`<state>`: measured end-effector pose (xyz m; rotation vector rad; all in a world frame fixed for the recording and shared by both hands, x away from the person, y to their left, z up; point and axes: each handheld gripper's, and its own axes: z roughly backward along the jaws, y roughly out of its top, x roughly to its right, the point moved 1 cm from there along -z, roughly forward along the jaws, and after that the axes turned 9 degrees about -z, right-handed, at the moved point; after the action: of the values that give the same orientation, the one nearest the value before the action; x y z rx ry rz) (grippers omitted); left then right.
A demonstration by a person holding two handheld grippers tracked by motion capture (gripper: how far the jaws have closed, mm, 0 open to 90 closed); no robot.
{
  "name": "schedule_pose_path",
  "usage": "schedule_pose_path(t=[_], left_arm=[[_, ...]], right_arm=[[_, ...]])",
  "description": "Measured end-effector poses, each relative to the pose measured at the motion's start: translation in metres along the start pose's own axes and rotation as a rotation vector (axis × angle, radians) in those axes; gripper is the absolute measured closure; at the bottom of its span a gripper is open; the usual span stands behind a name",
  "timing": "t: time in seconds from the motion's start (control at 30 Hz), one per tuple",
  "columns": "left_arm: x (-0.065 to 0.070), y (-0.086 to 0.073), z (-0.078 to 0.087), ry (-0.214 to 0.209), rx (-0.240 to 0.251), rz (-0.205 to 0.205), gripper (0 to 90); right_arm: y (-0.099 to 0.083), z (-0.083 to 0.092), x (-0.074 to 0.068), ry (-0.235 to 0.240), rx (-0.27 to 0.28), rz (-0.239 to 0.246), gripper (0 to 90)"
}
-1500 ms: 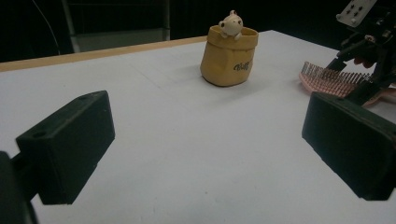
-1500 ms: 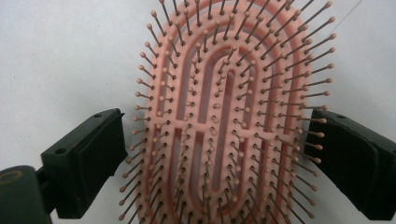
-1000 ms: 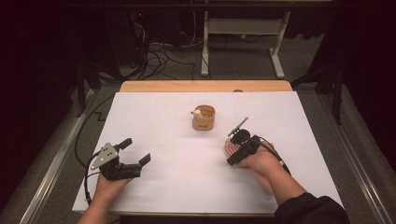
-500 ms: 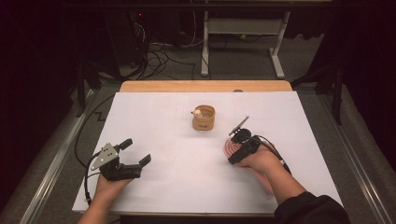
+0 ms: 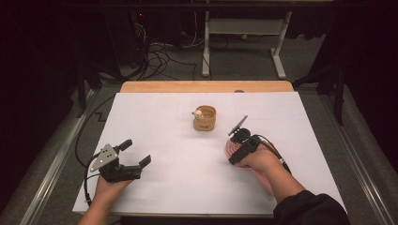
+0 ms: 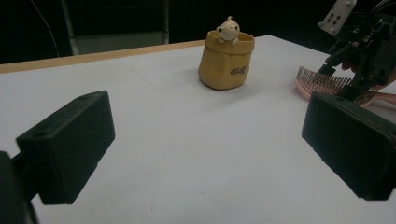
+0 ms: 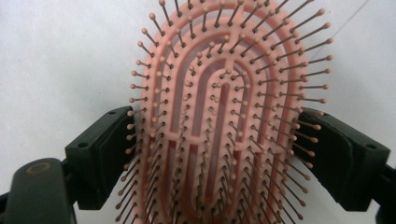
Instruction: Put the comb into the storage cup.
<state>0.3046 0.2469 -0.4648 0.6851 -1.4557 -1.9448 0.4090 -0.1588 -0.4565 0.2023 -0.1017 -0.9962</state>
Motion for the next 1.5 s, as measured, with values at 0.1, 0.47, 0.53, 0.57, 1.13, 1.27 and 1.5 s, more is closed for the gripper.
schedule_pose_path(t=[0.1,0.47,0.53,0.57,1.13,1.27,1.5], left_arm=[[0.0,0.0,0.0,0.002,-0.002,0.002,3.3],[0.001,0.0,0.0,-0.002,-0.006,-0.001,3.5],[0.0,0.0,-0.001,0.001,-0.006,0.0,3.8],[0.0,0.0,-0.001,0.0,-0.007,0.0,3.9],[0.001,0.0,0.0,-0.001,-0.005,-0.005,3.9],[0.001,0.0,0.0,0.0,-0.006,-0.006,3.9],[0.0,-0.001,0.0,0.002,-0.011,-0.009,3.9]], right_arm=[[0.002,-0.001,0.0,-0.004,0.001,0.011,14.7],[0.008,-0.001,0.0,-0.009,-0.06,0.023,15.8],[0.009,0.0,-0.003,-0.014,-0.073,-0.003,16.3],[0.009,-0.001,-0.001,-0.011,-0.064,0.022,16.6],[0.011,0.001,-0.003,-0.019,-0.075,0.027,20.6],[0.011,0.001,-0.003,-0.019,-0.074,0.031,20.7],[0.011,0.002,-0.004,-0.021,-0.066,0.036,20.7]])
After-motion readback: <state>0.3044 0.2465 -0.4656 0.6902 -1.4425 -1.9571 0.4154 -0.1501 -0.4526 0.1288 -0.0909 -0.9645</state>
